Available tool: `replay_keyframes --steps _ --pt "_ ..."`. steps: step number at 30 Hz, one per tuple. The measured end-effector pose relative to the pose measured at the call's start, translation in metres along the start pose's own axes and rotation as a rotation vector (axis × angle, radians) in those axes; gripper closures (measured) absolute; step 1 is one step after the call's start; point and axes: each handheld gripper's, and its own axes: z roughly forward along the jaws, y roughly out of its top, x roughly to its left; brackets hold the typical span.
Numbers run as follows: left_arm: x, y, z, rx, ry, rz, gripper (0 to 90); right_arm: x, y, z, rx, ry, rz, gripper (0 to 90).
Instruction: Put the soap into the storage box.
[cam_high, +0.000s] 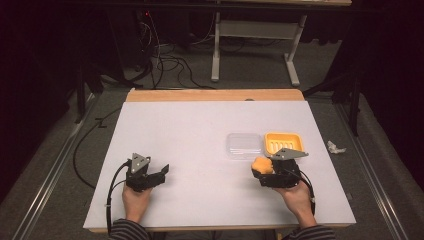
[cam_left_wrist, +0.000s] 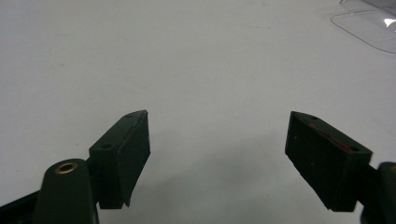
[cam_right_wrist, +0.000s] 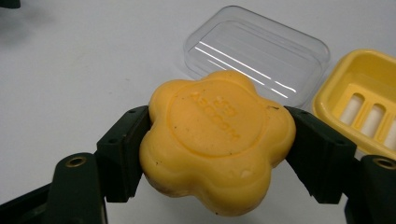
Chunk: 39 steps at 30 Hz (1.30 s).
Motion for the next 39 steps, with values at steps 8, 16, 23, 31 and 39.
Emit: replay_keyframes --steps 8,16,23,31,39 --pt "0.0 0.0 0.0 -0.001 0.001 -0.003 22.6 -0.01 0.006 -0.004 -0.003 -0.034 0.002 27.6" --pt "0.0 0.0 0.0 -0.001 0.001 0.0 22.6 -0.023 0.008 -0.002 0.0 -0.06 0.026 27.6" --pt "0.0 0.0 0.0 -0.001 0.002 -0.005 22.6 -0.032 0.009 -0.004 -0.002 -0.08 0.041 27.6" --pt "0.0 0.0 0.0 -0.001 0.003 -0.004 22.6 -0.046 0.011 -0.005 -0.009 -0.11 0.075 27.6" --pt "0.0 0.0 0.0 -0.001 0.003 -0.004 22.7 -0.055 0.013 -0.003 -0.012 -0.134 0.095 27.6"
